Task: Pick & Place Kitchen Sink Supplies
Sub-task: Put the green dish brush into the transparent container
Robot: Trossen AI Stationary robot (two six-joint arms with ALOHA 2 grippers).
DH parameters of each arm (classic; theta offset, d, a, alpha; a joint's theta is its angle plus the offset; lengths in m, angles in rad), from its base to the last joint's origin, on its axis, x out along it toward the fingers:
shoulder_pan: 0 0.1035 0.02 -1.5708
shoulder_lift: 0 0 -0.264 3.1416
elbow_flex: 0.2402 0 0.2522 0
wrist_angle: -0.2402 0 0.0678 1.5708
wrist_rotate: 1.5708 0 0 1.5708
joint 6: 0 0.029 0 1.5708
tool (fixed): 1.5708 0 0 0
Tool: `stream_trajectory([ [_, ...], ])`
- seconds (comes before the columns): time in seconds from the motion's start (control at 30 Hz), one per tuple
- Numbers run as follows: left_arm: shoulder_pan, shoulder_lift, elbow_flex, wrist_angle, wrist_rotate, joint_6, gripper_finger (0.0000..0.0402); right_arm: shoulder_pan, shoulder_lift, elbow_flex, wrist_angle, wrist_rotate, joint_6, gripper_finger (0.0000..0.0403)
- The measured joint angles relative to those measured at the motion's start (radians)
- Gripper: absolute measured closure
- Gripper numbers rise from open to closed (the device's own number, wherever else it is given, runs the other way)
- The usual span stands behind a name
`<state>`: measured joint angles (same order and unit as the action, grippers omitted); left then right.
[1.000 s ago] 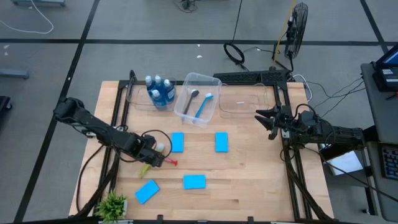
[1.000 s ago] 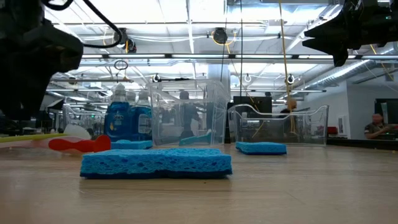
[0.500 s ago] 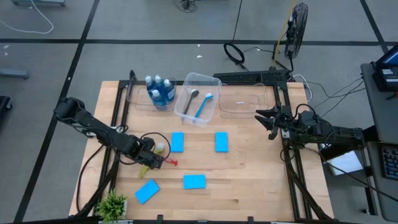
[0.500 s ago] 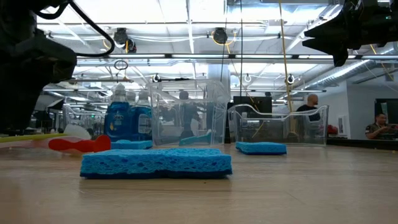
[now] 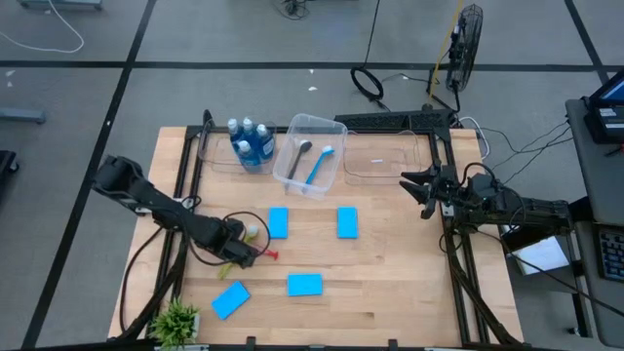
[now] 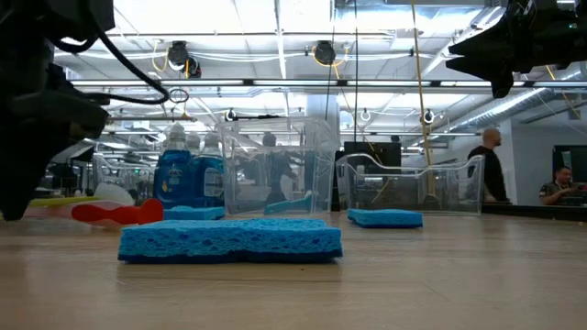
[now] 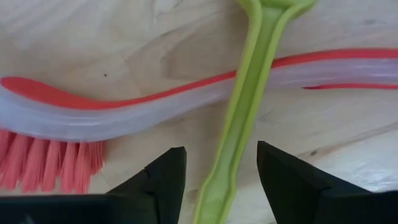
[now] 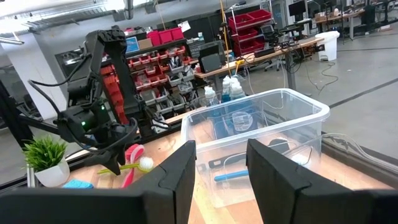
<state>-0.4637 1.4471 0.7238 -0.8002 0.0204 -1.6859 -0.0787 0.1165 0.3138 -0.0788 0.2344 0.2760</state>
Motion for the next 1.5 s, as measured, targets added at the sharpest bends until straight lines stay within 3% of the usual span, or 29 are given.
stream_trajectory([
  [0.57, 0.0, 0.04, 0.0, 0.021, 0.038, 0.001, 0.0344, 0.0, 0.0, 0.0, 0.0, 0.0, 0.0, 0.0273],
  [0.97, 0.0, 0.039, 0.0, 0.02, 0.058, 0.002, 0.033, 0.0, 0.0, 0.0, 0.0, 0.0, 0.0, 0.0273],
  [1.1, 0.0, 0.013, 0.001, 0.02, 0.055, 0.006, 0.0343, 0.0, 0.0, 0.0, 0.0, 0.0, 0.0, 0.0273],
  [1.5, 0.0, -0.201, 0.002, 0.042, -0.106, 0.05, 0.0343, 0.0, 0.0, 0.0, 0.0, 0.0, 0.0, 0.0273],
])
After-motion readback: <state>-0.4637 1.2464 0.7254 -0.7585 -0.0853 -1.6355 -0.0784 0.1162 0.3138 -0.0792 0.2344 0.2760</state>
